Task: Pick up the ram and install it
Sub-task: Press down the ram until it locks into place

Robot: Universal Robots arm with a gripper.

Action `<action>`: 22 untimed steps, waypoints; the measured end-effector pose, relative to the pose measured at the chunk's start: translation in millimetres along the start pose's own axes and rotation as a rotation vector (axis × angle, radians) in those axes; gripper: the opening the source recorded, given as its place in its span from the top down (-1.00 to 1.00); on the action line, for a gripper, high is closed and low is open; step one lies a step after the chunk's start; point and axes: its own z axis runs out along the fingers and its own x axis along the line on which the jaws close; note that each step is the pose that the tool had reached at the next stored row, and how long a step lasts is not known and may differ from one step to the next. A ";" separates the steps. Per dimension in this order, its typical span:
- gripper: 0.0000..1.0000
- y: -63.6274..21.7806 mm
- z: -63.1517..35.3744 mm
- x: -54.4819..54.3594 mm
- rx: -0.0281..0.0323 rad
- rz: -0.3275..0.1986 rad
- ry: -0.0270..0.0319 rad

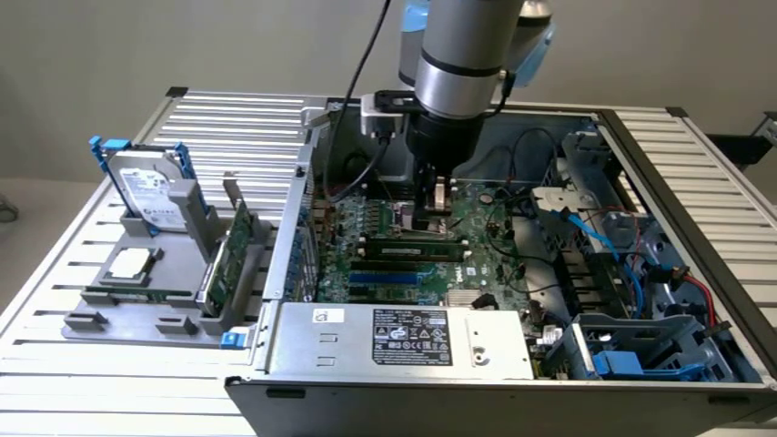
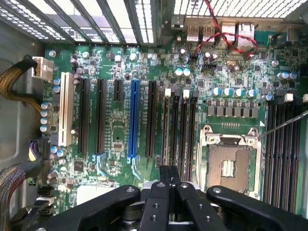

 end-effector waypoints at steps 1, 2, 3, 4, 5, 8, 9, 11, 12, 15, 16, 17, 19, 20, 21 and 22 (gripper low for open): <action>0.79 2.6 0.7 -0.3 -0.0016 0.000 0.0000; 0.79 5.3 1.4 -0.6 -0.0030 0.000 0.0000; 0.79 7.4 2.4 -0.9 -0.0040 0.000 -0.0001; 0.79 9.0 4.1 -1.1 -0.0042 0.000 0.0000; 0.79 11.8 6.3 -1.4 -0.0041 0.000 -0.0002; 0.79 18.7 12.3 -2.0 -0.0041 0.000 -0.0001; 0.79 19.8 14.2 -2.1 -0.0041 0.000 -0.0002; 0.79 20.0 17.5 -2.2 -0.0039 0.000 -0.0002; 0.79 19.9 18.9 -2.2 -0.0040 0.000 -0.0001; 0.79 20.6 24.0 -2.4 -0.0041 0.000 -0.0001; 0.79 21.1 25.8 -2.5 -0.0040 0.000 -0.0002; 0.79 21.7 27.2 -2.6 -0.0039 0.000 -0.0002; 0.79 22.2 29.1 -2.6 -0.0040 0.000 0.0000; 0.79 22.2 29.7 -2.6 -0.0039 0.000 -0.0001; 0.79 22.1 30.2 -2.7 -0.0039 0.000 -0.0001; 0.79 22.1 31.0 -2.7 -0.0039 0.000 -0.0001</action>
